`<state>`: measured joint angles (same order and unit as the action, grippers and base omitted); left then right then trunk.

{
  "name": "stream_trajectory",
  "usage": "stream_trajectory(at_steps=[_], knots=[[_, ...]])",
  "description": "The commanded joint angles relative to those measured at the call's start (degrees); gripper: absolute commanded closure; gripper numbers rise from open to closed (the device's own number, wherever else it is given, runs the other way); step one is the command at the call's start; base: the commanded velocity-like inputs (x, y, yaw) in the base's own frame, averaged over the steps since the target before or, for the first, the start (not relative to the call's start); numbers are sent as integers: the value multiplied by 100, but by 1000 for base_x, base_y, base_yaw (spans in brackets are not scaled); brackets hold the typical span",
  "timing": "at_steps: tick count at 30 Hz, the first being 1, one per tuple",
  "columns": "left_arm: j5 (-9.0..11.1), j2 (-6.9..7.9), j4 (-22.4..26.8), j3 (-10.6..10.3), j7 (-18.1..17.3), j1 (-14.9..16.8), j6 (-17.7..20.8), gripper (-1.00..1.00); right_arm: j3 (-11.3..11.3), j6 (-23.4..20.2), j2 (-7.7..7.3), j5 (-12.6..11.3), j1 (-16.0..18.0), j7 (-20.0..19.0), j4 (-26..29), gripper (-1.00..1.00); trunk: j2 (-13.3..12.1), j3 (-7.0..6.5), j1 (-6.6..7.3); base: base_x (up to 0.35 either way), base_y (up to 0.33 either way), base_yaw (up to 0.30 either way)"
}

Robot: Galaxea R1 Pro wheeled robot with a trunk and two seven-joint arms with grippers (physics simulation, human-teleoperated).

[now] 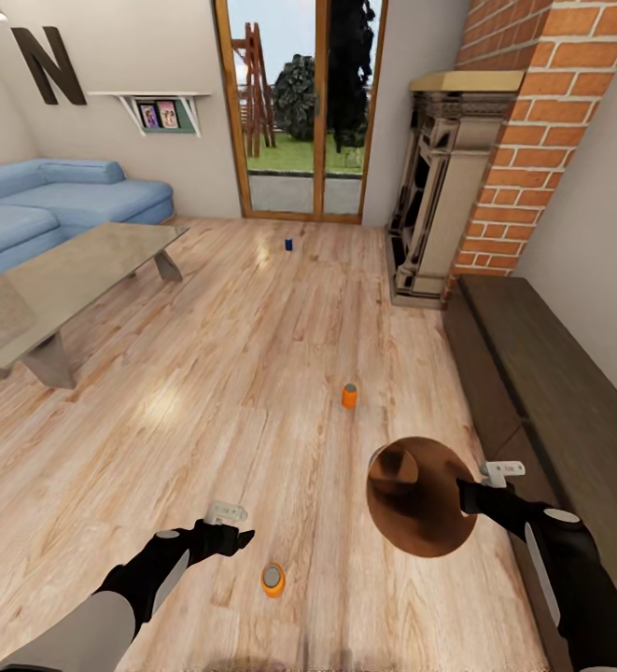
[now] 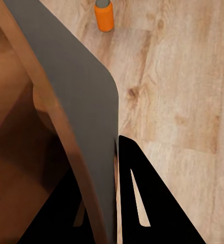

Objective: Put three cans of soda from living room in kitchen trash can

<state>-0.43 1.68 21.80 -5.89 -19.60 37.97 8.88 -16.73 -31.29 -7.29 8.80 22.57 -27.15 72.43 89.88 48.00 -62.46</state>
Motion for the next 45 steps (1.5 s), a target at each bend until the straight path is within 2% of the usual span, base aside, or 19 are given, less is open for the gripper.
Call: stream_trajectory(at_steps=[1,6,15,32,45], knots=[[0,-2,0,0,0,0,0,-100,-4,-18,0,-93,3,-44,15,100,42,27,-22,0,0,0],[-1,-22,0,0,-6,0,-2,-100,-20,-25,-21,-90,2,-44,171,100,243,161,-132,0,0,0],[20,-23,13,0,-10,-17,-12,-100,-17,-21,-4,-80,2,-40,221,100,243,231,-132,0,0,0],[17,-25,17,0,-9,-18,-9,-100,29,-19,8,-90,2,-44,310,100,243,213,-132,0,0,-169],[17,-26,11,0,-9,-18,-17,-100,63,-18,17,-106,2,-44,315,100,243,210,-132,0,0,-26]])
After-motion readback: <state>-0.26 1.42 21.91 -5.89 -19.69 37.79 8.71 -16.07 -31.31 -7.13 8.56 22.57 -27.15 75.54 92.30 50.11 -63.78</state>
